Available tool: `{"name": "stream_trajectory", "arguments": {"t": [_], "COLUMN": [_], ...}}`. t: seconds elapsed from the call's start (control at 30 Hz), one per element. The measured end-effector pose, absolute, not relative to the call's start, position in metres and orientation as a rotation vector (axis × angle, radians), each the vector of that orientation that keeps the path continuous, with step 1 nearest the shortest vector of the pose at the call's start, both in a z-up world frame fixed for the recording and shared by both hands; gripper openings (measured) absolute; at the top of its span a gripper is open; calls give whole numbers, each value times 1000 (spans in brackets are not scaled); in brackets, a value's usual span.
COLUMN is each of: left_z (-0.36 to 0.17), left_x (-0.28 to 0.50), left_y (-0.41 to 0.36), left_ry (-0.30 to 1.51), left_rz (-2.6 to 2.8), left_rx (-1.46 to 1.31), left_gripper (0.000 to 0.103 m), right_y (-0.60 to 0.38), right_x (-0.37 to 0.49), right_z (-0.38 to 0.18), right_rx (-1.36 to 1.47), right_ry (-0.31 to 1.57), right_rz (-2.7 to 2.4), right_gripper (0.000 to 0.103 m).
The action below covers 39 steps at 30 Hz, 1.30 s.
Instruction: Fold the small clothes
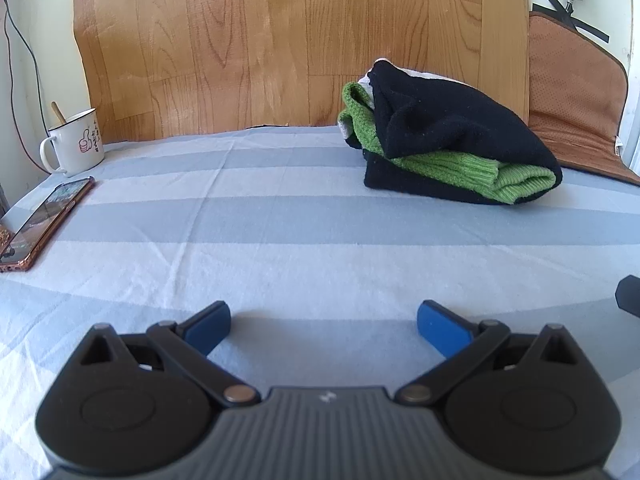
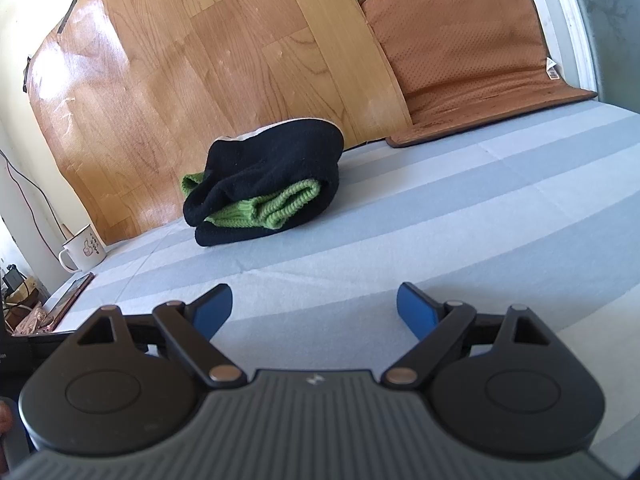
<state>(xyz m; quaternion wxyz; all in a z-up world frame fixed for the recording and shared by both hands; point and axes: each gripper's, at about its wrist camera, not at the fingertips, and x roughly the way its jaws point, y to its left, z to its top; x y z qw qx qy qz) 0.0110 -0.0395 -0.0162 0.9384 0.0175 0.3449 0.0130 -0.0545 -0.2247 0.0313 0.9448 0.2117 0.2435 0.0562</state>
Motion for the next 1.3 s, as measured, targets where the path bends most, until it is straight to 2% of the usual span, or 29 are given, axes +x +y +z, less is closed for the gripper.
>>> {"name": "stream_trajectory", "arguments": {"t": [1.3], "left_z": [-16], "left_x": [11], "left_y": [-40], "left_ry": [710], "left_rz": [19], "left_rx": [40], "left_gripper": [103], "right_y": [-227], "right_x": [-54], "right_z": [32], "right_rx": [433], "right_ry": [497], "right_rz": [117], "right_gripper": [91]}}
